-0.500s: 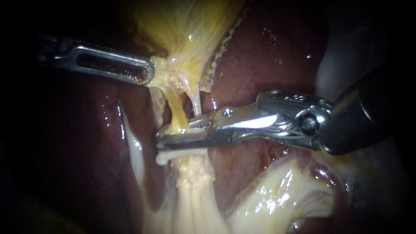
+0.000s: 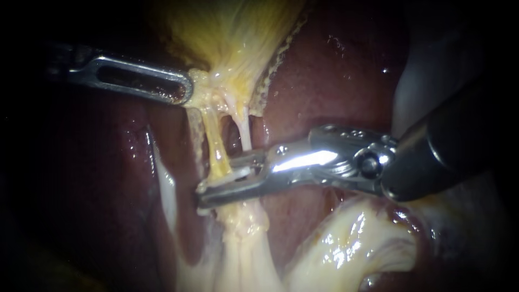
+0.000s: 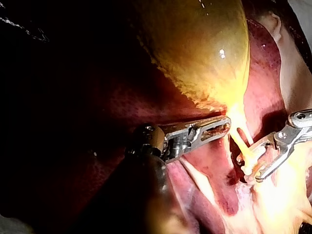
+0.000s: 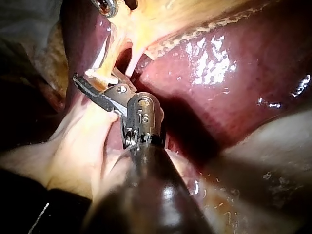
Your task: Going back second clip left tube
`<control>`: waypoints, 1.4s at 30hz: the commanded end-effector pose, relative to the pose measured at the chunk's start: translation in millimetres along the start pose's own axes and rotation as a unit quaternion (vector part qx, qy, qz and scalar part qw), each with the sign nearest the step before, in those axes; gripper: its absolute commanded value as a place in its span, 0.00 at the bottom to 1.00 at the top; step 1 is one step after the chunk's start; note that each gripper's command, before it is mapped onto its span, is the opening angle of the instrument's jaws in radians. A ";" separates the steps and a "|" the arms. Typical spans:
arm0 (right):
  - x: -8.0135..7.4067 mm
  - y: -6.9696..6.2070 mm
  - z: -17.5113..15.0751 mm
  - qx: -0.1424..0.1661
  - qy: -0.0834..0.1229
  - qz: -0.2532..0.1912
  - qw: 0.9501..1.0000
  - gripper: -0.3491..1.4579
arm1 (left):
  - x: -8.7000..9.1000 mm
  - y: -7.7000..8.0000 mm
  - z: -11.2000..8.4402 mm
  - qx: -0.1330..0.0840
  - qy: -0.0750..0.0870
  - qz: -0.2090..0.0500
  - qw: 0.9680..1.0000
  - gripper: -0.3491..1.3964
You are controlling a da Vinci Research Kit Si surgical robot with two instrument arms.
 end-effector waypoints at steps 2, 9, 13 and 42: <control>-0.3 0.3 -0.4 -0.011 0.007 -0.021 1.000 0.46 | 0.0 0.0 0.0 0.000 0.000 0.000 1.000 0.00; -1.3 0.1 -2.7 -0.086 0.031 -0.128 0.988 0.47 | 0.1 0.0 0.0 0.000 0.000 -0.003 1.000 0.00; -2.0 -0.2 -4.9 -0.093 0.024 -0.196 0.976 0.47 | 0.2 0.0 0.0 0.000 0.000 -0.003 1.000 0.00; 0.3 -4.4 -16.1 -0.139 -0.065 -0.307 0.939 0.47 | 0.8 1.5 2.5 -0.009 -0.004 -0.002 1.000 0.00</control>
